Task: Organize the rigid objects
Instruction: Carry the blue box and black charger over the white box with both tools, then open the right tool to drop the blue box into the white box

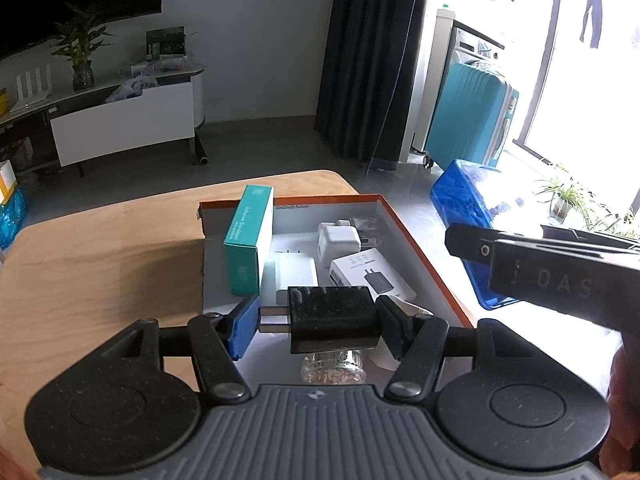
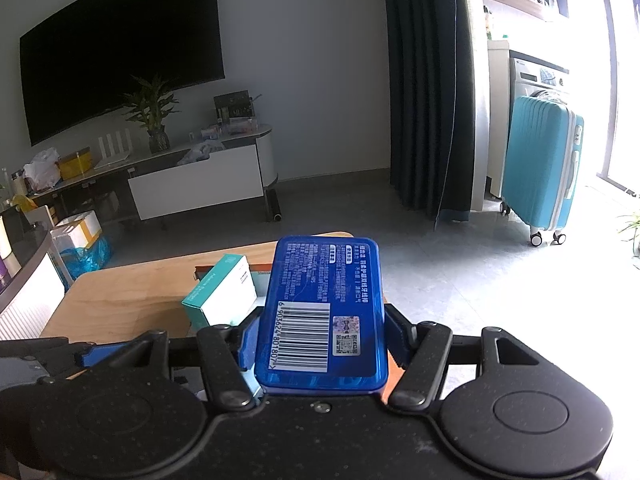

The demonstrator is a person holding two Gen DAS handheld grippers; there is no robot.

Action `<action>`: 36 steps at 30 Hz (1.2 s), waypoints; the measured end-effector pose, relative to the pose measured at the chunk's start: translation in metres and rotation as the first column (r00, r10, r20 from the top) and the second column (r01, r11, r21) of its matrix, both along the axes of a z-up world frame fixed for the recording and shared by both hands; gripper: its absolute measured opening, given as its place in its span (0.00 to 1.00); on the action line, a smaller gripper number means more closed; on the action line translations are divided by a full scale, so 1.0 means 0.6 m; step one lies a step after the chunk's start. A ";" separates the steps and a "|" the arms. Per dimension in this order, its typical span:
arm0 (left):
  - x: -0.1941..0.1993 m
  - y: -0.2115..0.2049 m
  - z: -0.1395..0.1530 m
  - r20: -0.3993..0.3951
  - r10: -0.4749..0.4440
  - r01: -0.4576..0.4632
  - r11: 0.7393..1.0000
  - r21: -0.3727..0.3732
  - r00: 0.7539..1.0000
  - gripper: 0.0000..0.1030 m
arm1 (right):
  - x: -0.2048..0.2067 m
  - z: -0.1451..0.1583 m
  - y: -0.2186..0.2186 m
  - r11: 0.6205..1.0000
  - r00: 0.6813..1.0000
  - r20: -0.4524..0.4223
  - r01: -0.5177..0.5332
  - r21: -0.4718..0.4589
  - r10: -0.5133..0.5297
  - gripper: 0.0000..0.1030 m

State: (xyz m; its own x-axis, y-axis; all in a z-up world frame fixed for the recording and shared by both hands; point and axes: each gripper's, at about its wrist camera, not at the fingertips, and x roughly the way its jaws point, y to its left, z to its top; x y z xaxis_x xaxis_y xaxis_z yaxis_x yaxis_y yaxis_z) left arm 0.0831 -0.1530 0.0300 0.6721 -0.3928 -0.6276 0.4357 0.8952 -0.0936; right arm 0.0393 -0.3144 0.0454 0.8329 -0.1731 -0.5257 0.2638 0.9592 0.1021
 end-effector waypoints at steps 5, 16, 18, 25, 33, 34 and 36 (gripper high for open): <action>0.008 -0.005 -0.003 -0.004 -0.004 0.004 1.000 0.000 1.000 0.62 | 0.008 -0.005 -0.006 1.000 1.000 -0.013 0.001 0.003 -0.001 0.71; 0.028 -0.017 -0.004 -0.008 -0.011 0.011 1.000 0.001 1.000 0.62 | 0.032 -0.008 -0.013 1.000 1.000 -0.029 0.004 0.013 -0.004 0.71; 0.032 -0.021 -0.004 -0.007 -0.014 0.014 1.000 0.002 1.000 0.62 | 0.038 -0.009 -0.015 1.000 1.000 -0.031 0.003 0.010 -0.002 0.71; 0.039 -0.028 -0.008 -0.013 -0.023 0.023 1.000 0.002 1.000 0.62 | 0.061 -0.010 -0.021 1.000 0.999 -0.035 -0.006 0.002 0.006 0.71; 0.053 -0.033 -0.009 -0.015 -0.034 0.034 0.999 0.000 0.999 0.62 | 0.089 -0.018 -0.027 1.000 0.998 -0.054 -0.017 0.006 0.018 0.71; 0.054 -0.034 -0.009 -0.016 -0.035 0.035 0.999 -0.001 0.999 0.62 | 0.092 -0.020 -0.027 1.000 0.998 -0.058 -0.019 0.005 0.020 0.72; 0.057 -0.035 -0.011 -0.018 -0.037 0.037 0.999 -0.002 0.999 0.62 | 0.099 -0.023 -0.030 1.000 0.998 -0.066 -0.023 0.005 0.023 0.72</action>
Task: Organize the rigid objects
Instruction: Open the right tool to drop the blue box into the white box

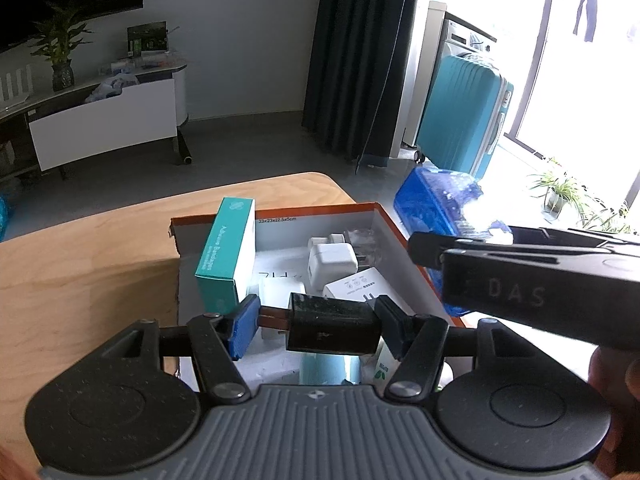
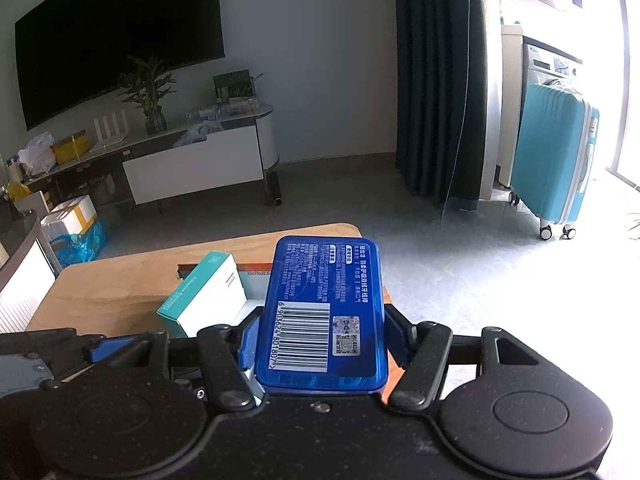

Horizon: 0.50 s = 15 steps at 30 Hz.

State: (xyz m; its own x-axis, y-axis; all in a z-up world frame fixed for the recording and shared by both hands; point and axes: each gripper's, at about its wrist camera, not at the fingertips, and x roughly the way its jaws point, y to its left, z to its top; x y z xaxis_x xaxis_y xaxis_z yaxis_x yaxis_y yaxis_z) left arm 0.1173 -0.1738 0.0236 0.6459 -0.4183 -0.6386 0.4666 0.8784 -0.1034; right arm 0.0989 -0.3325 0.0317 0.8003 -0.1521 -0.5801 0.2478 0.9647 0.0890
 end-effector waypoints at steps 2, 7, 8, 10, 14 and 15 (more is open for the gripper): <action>0.002 -0.001 -0.002 -0.002 -0.003 0.003 1.000 -0.004 1.000 0.62 | 0.008 -0.003 0.000 1.000 1.000 -0.007 -0.006 0.001 0.006 0.72; 0.009 0.000 -0.007 -0.007 -0.001 0.001 1.000 -0.005 1.000 0.62 | 0.027 -0.017 -0.006 1.000 1.000 -0.016 -0.007 0.012 0.007 0.72; 0.011 0.000 -0.008 -0.008 -0.001 0.001 1.000 -0.005 1.000 0.62 | 0.031 -0.020 -0.009 1.000 1.000 -0.015 -0.011 0.018 0.011 0.73; 0.014 -0.002 -0.010 -0.013 0.001 -0.001 1.000 -0.005 1.000 0.62 | 0.040 -0.028 -0.014 1.000 0.999 -0.031 -0.014 0.026 0.015 0.76; 0.017 -0.001 -0.012 -0.014 -0.001 0.001 1.000 -0.006 1.000 0.62 | 0.025 -0.025 -0.021 1.000 1.000 -0.007 0.021 0.014 -0.021 0.76; 0.019 -0.003 -0.013 -0.017 -0.002 0.002 1.000 -0.007 1.000 0.62 | 0.019 -0.023 -0.024 0.999 1.000 0.004 0.030 0.016 -0.030 0.76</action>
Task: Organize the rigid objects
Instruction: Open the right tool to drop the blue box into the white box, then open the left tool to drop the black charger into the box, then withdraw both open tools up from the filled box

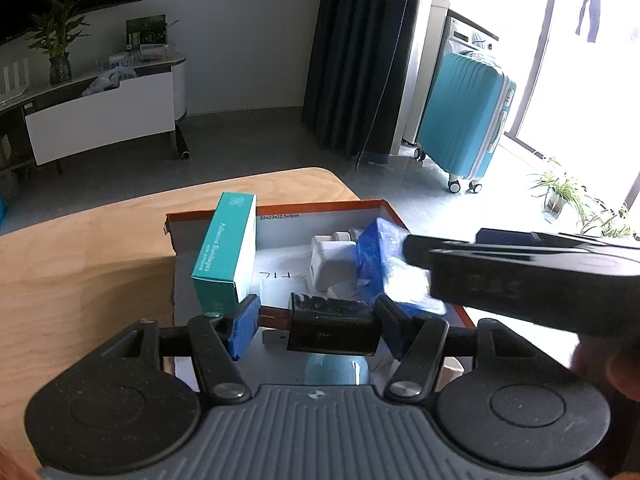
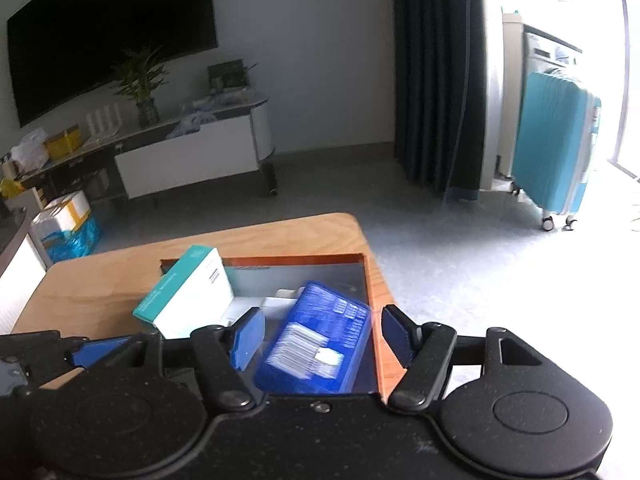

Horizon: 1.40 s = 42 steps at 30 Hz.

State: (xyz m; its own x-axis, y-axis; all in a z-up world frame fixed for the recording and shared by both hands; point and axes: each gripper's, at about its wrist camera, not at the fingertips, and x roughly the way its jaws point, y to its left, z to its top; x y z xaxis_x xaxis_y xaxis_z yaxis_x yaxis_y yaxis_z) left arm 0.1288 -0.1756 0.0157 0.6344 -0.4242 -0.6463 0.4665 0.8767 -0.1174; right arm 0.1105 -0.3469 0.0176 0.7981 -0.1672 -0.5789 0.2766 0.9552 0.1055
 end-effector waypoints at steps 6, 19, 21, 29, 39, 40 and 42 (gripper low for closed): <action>0.012 -0.016 -0.001 0.004 -0.011 0.011 1.000 -0.004 1.000 0.62 | -0.036 0.013 -0.012 0.999 0.999 0.041 0.034 0.008 -0.034 0.76; 0.012 -0.015 0.014 -0.004 0.006 -0.006 1.000 -0.018 1.000 0.81 | -0.078 0.036 -0.008 0.999 0.997 0.068 0.033 0.019 -0.035 0.77; 0.001 -0.010 0.021 0.003 0.014 -0.014 1.000 -0.012 1.000 0.83 | -0.088 0.039 -0.003 1.000 0.997 0.071 0.029 0.012 -0.030 0.80; -0.042 0.009 0.042 0.001 0.074 -0.074 0.997 0.020 0.997 0.94 | -0.125 0.054 0.008 1.000 0.997 0.077 -0.002 0.007 0.002 0.89; -0.091 0.035 0.037 -0.005 0.124 -0.124 0.991 0.052 0.992 0.97 | -0.166 0.054 0.024 0.999 0.998 0.053 -0.043 0.008 0.043 0.90; -0.095 0.038 0.036 -0.008 0.129 -0.129 0.990 0.051 0.992 0.98 | -0.169 0.054 0.025 0.999 0.998 0.053 -0.045 0.011 0.044 0.90; -0.103 0.044 0.034 -0.013 0.137 -0.136 0.989 0.050 0.991 0.98 | -0.176 0.050 0.026 0.998 0.998 0.045 -0.054 0.013 0.053 0.90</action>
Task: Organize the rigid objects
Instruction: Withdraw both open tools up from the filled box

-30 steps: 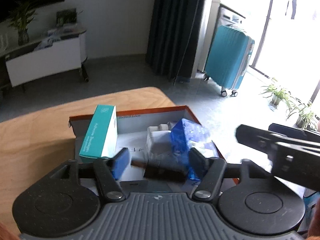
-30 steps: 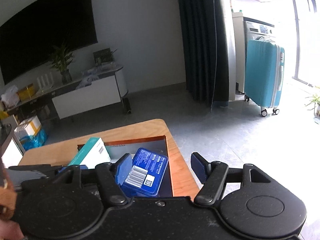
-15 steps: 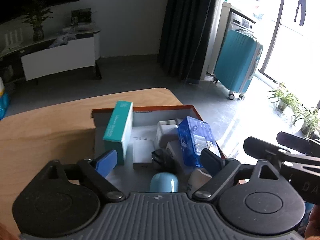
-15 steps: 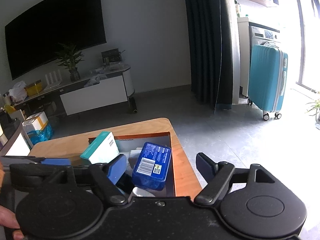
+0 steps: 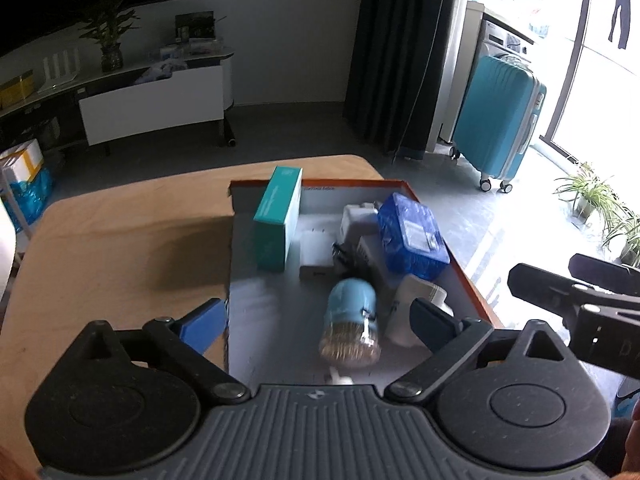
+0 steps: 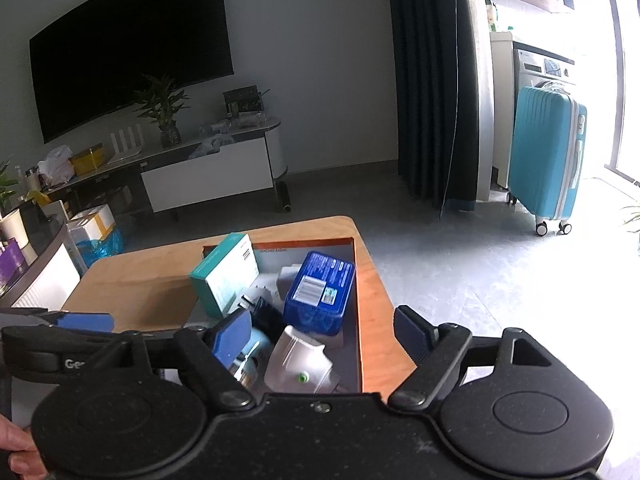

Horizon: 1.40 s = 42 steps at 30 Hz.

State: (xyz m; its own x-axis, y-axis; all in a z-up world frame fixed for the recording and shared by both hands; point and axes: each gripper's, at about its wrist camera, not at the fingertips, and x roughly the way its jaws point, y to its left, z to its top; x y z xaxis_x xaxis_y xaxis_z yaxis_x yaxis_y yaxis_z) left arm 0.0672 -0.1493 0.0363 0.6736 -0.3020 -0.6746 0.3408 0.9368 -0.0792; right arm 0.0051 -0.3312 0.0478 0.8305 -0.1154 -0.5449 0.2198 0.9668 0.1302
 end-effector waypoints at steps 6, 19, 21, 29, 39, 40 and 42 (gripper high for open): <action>-0.023 0.012 -0.013 -0.018 0.032 -0.032 0.999 0.017 0.999 0.99 | -0.015 -0.014 0.014 1.000 0.999 -0.025 -0.028 0.005 0.028 0.90; -0.056 0.022 -0.029 -0.053 0.099 -0.097 0.994 0.048 0.994 1.00 | -0.041 -0.030 0.030 0.998 0.996 -0.069 -0.060 -0.004 0.060 0.90; -0.059 0.022 -0.036 -0.059 0.109 -0.105 0.992 0.068 0.992 1.00 | -0.044 -0.032 0.033 0.998 0.995 -0.073 -0.064 -0.004 0.064 0.90; -0.075 0.025 -0.046 -0.065 0.124 -0.119 0.989 0.088 0.990 1.00 | -0.053 -0.044 0.038 0.998 0.993 -0.092 -0.070 0.000 0.070 0.90; -0.088 0.020 -0.052 -0.067 0.122 -0.114 0.987 0.113 0.990 1.00 | -0.063 -0.048 0.041 0.997 0.993 -0.091 -0.079 0.007 0.080 0.90; -0.089 0.019 -0.053 -0.067 0.119 -0.111 0.987 0.113 0.991 1.00 | -0.063 -0.049 0.041 0.997 0.992 -0.093 -0.079 0.008 0.080 0.90; -0.092 0.019 -0.055 -0.069 0.113 -0.105 0.988 0.111 0.991 1.00 | -0.063 -0.050 0.042 0.997 0.992 -0.094 -0.079 0.006 0.080 0.90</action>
State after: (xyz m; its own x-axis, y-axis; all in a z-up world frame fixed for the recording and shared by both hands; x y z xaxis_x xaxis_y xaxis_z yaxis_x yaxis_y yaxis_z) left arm 0.0119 -0.1381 0.0036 0.6451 -0.1532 -0.7486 0.2335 0.9724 0.0022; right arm -0.0327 -0.3063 0.0181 0.7819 -0.0496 -0.6214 0.1536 0.9814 0.1149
